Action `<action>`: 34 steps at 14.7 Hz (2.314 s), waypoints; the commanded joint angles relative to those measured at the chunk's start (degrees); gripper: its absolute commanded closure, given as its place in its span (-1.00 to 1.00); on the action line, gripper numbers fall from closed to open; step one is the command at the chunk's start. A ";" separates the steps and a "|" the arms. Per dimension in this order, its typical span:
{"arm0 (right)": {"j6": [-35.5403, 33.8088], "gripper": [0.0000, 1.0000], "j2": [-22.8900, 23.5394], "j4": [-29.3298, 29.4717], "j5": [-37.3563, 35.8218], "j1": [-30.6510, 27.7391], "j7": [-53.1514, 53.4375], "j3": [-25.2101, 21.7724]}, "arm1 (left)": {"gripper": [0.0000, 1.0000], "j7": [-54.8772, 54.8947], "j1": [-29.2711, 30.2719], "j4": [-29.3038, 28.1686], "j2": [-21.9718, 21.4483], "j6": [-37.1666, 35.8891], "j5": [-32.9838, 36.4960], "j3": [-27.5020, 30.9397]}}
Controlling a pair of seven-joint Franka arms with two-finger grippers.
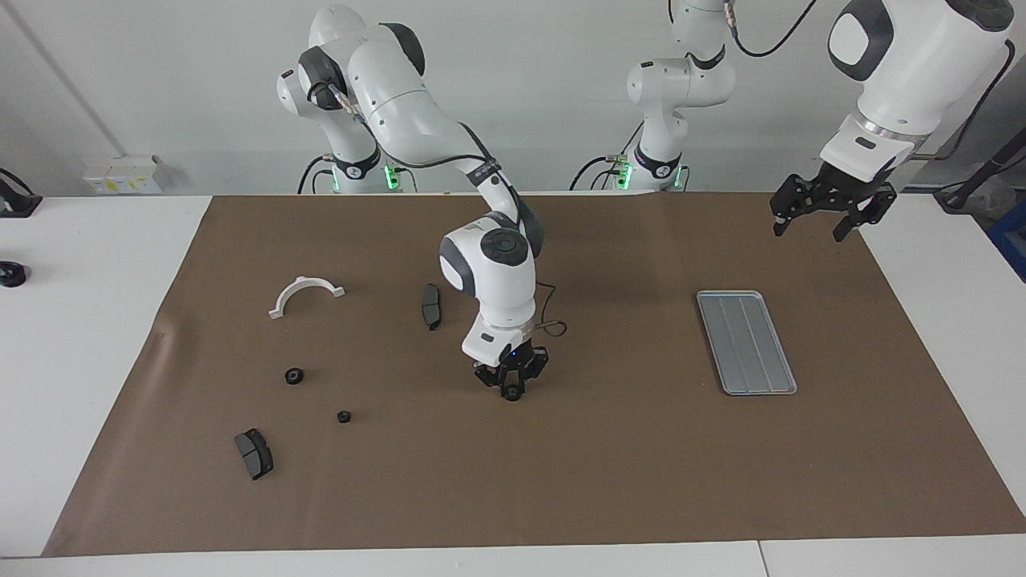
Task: Place bearing gear from tray to pile
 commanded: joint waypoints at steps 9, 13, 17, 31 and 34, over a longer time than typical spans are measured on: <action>-8.27 1.00 -28.40 -28.16 0.40 -18.49 -15.00 0.11 | -1.00 0.27 -0.05 3.25 0.41 -6.10 -0.97 -0.59; 3.92 1.00 -31.13 -41.26 2.07 -24.38 -21.06 0.11 | -1.00 -0.26 0.57 2.80 0.14 -6.19 -0.71 -0.50; 6.41 1.00 -29.82 -42.86 3.12 -25.36 -20.90 0.03 | -1.00 -3.07 0.75 1.83 -0.21 -5.49 -0.71 -0.50; 3.10 -1.00 -30.86 -34.88 7.08 -27.38 -16.86 -0.77 | -1.00 -3.07 0.75 1.83 -0.21 -5.49 -0.71 -0.24; -6.56 -1.00 -33.23 -29.08 7.00 -29.22 -16.86 -0.85 | -1.00 -3.07 0.75 1.83 -0.21 -5.49 -0.71 -0.24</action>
